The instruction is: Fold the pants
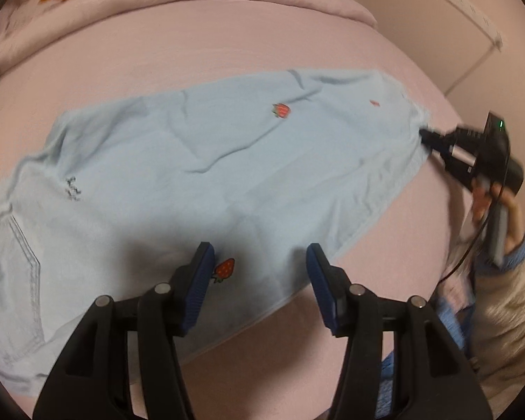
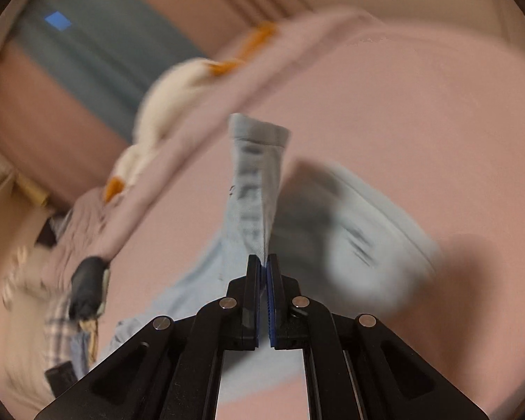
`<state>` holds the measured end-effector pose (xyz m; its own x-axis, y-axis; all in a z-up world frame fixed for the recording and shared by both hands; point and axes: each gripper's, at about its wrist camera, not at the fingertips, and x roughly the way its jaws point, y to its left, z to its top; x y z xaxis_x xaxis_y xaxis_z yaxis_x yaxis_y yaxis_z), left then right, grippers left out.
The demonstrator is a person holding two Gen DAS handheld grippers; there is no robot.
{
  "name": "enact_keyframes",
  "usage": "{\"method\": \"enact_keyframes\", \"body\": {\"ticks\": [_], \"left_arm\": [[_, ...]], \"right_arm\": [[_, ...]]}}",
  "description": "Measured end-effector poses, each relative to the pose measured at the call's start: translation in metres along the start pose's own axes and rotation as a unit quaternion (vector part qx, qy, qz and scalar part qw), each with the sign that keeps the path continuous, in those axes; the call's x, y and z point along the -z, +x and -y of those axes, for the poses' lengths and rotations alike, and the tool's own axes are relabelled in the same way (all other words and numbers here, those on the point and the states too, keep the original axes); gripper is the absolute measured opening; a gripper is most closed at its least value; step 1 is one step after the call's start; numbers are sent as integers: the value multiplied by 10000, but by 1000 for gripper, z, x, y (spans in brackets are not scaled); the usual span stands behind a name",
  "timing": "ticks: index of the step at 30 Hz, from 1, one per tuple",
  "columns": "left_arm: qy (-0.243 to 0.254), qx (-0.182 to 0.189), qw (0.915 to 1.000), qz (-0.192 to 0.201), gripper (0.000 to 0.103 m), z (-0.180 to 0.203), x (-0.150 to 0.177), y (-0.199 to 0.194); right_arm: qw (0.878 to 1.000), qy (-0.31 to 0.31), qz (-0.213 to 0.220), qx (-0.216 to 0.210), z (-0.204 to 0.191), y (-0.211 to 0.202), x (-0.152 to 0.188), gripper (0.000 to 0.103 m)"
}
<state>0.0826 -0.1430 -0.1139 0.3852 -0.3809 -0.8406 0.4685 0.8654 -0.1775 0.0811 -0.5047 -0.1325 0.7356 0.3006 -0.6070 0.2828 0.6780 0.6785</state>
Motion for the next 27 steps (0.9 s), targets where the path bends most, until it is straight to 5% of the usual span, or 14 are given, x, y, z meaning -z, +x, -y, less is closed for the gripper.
{"method": "enact_keyframes", "body": {"ticks": [2,5,7,8,11,15,16,18,21,27], "left_arm": [[182,-54,9998,-5,54,7,2,1],[574,11,9983,-13,54,16,4,2],[729,18,9973,-75,52,25,6,9],[805,-31,9967,-122,52,27,7,13],[896,-121,9958,-158,32,30,9,22],[864,56,9962,-57,13,29,9,19],[888,63,9960,-26,12,29,11,17],[924,107,9957,18,11,28,13,12],[997,104,9949,49,12,27,17,9],[923,-82,9956,-115,29,20,21,11]], "right_arm": [[9990,406,-134,107,9,11,5,6],[9940,1050,-38,-293,25,6,11,12],[9946,996,194,-227,26,-5,2,35],[9945,993,290,-188,26,-10,-3,38],[9949,969,274,76,28,-1,-18,38],[9964,836,72,87,25,12,-19,37],[9970,760,75,129,22,13,-17,24],[9985,524,65,171,15,8,-17,6],[9987,405,261,167,13,-18,-16,4],[9964,468,269,658,28,-27,-7,4]]}}
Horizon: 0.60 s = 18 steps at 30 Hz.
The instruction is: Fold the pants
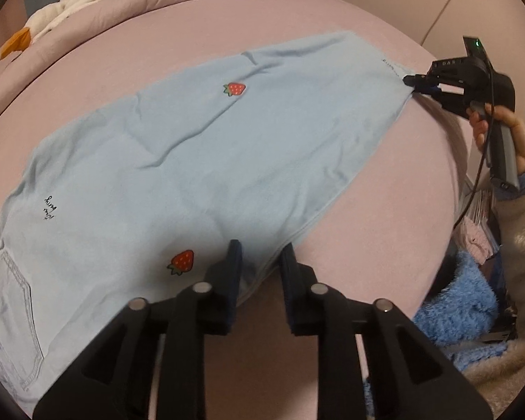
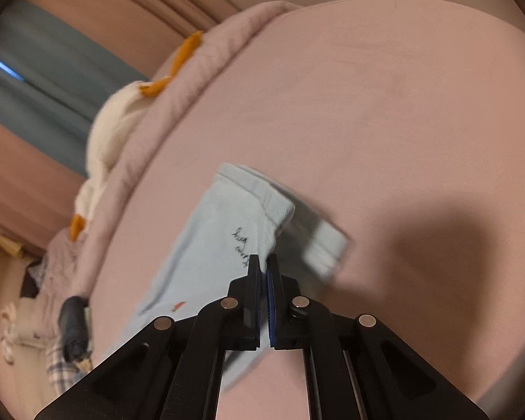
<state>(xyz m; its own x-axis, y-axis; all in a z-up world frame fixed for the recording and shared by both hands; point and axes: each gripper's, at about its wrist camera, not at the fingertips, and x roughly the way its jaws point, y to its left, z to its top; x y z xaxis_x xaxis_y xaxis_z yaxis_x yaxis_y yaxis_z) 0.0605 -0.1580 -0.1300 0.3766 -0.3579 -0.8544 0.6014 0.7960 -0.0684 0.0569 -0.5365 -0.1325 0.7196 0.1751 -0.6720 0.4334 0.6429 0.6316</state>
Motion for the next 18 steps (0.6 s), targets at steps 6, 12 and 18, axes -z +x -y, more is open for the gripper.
{"method": "enact_keyframes", "body": {"ticks": [6,12,18], "left_arm": [[-482,452,9966,500,59,-17,12,-46],[-1813,-111,9797,850,57,-85,29,-62],[-2738,-807,9553,769,47,-143,76,-65]], "right_arm": [[9998,125,-78,129,13,7,-4,16],[9890,-1132,647,697,-38,-22,6,39],[9405,-3326,-475,-508,-134,11,84,39]]}}
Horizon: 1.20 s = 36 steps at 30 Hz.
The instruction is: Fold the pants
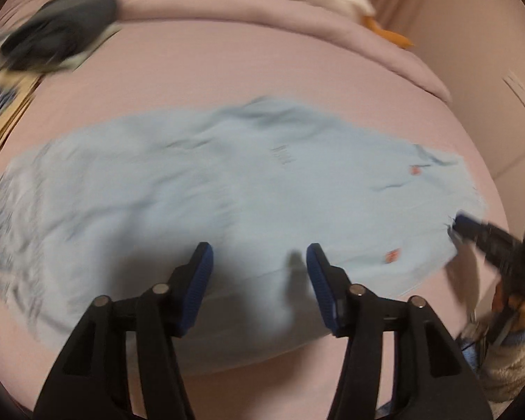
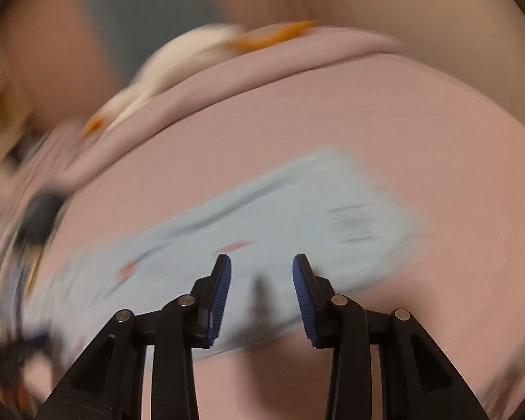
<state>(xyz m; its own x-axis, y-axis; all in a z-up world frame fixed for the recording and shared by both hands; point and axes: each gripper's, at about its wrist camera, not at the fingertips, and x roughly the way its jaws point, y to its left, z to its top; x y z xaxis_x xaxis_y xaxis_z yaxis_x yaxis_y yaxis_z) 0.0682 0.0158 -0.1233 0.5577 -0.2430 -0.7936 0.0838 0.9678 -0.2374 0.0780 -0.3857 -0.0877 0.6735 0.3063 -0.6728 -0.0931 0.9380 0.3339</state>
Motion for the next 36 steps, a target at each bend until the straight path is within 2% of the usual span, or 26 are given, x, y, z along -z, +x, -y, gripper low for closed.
{"method": "enact_keyframes", "body": {"ticks": [1,2,4,5,6,8,9,12,15,18,21,23,24,27,30,33,36], "left_arm": [[-58,19,10000,-34,39,-9,5,0],[-96,104,9999,-11,37,-18,13,-5],[-136,129,9998,-24,37,-29,22,-16],[-184,168,9997,-78,37,-35,26,-21],[-237,229,9994,-72,38,-38,29,-26],[-332,267,9991,-5,39,-46,30,-34],[-353,160,9992,79,42,-50,27,-38],[-514,74,9978,412,47,-61,14,-48],[-689,27,9955,647,47,-74,3,-47],[-873,-133,9947,517,45,-89,4,-37],[-922,-1,9944,524,43,-97,10,-37],[-909,14,9945,520,43,-97,12,-39],[-929,39,9943,515,43,-99,13,-39],[-934,31,9944,484,43,-97,12,-38],[-877,-5,9952,434,43,-95,11,-39],[-872,-16,9953,411,44,-95,11,-39],[-913,-43,9951,379,45,-94,8,-37]], "right_arm": [[9995,-281,-77,-104,-15,6,4,38],[9963,-800,-245,-174,-40,19,12,37],[9891,-1345,-554,-246,-64,35,28,37],[9809,-1728,-858,-230,-77,47,42,37],[9722,-2131,-964,-63,-86,52,54,37],[9547,-2850,-841,157,-98,47,65,37],[9497,-2959,-1018,155,-101,46,61,37],[9502,-2851,-1258,-88,-103,41,45,37],[9584,-2585,-1046,-603,-120,46,20,37],[9610,-2252,-1007,-1250,-149,74,-1,37],[9586,-2222,-977,-1491,-188,112,-15,37],[9567,-2060,-1158,-1699,-205,136,-17,34],[9556,-1961,-1322,-1759,-217,157,-22,32],[9583,-1990,-1490,-1407,-237,183,-21,29],[9704,-1685,-1252,-1193,-240,200,-32,28],[9759,-1215,-1309,-1257,-235,199,-40,29],[9732,-1365,-1089,-1494,-227,162,-32,29]]}}
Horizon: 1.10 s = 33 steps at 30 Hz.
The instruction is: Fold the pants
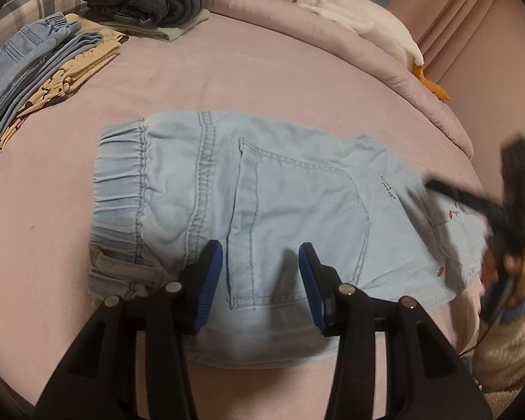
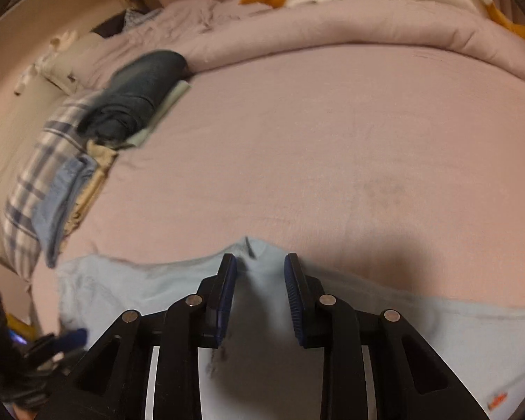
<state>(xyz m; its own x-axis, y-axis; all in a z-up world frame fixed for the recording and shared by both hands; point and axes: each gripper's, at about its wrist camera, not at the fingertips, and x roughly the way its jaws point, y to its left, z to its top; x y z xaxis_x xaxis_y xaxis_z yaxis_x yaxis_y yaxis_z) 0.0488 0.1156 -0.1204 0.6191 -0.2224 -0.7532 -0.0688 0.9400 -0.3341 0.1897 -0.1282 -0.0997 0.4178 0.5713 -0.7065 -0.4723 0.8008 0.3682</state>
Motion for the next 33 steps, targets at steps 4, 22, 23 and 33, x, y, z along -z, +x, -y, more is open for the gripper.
{"method": "enact_keyframes", "body": {"ticks": [4,22,23,33], "left_arm": [[99,-143,9998,-26,46,4,0,1],[336,-801,9962,-115,51,35,-6,1],[376,-788,9962,-74,53,40,-6,-1],[678,-708,9949,218,72,93,-16,-3]], "right_arm": [[9995,-220,-65,-207,11,-41,35,29],[9480,2410,1057,1790,270,-221,160,29],[9420,2519,1116,1919,276,-226,161,29],[8967,3629,1780,1802,273,-287,216,37]]}}
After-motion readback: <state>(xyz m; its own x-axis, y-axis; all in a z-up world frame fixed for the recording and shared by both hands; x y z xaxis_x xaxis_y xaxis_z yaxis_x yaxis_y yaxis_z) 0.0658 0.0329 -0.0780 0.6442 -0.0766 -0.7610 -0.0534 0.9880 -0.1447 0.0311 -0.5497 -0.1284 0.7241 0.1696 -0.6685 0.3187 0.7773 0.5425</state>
